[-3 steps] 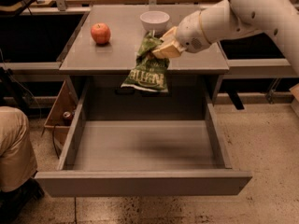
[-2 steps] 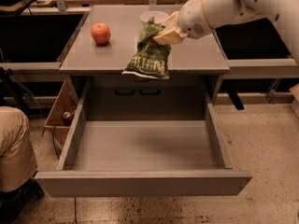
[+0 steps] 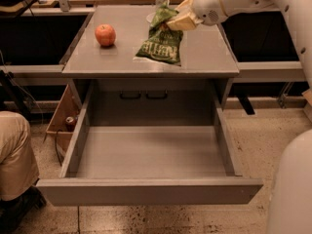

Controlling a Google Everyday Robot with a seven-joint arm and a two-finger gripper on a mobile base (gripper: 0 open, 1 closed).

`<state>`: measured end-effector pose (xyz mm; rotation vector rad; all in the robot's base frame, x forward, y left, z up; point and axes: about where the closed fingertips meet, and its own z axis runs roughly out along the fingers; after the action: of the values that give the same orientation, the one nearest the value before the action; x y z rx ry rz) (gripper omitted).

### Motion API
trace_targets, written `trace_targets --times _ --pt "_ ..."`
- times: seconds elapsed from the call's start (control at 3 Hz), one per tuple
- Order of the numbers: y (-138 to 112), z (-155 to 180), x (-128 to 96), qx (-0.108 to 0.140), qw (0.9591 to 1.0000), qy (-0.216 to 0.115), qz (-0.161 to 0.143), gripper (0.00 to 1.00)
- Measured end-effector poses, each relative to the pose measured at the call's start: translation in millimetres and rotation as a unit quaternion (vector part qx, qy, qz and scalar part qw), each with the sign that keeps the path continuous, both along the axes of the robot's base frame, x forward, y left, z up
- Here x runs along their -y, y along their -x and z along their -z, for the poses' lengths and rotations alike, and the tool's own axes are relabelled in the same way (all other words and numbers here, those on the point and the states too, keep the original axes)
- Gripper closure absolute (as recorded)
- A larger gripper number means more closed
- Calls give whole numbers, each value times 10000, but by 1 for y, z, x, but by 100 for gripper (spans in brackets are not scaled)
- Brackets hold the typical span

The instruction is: Pick green jalapeno chip bag from top drawer and place on counter

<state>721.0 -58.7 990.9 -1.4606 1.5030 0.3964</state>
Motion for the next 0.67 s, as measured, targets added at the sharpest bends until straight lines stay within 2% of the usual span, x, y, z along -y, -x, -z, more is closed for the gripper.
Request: trace_targets --times 0.67 --pt "-31 15 15 46 9997 -191 109 100"
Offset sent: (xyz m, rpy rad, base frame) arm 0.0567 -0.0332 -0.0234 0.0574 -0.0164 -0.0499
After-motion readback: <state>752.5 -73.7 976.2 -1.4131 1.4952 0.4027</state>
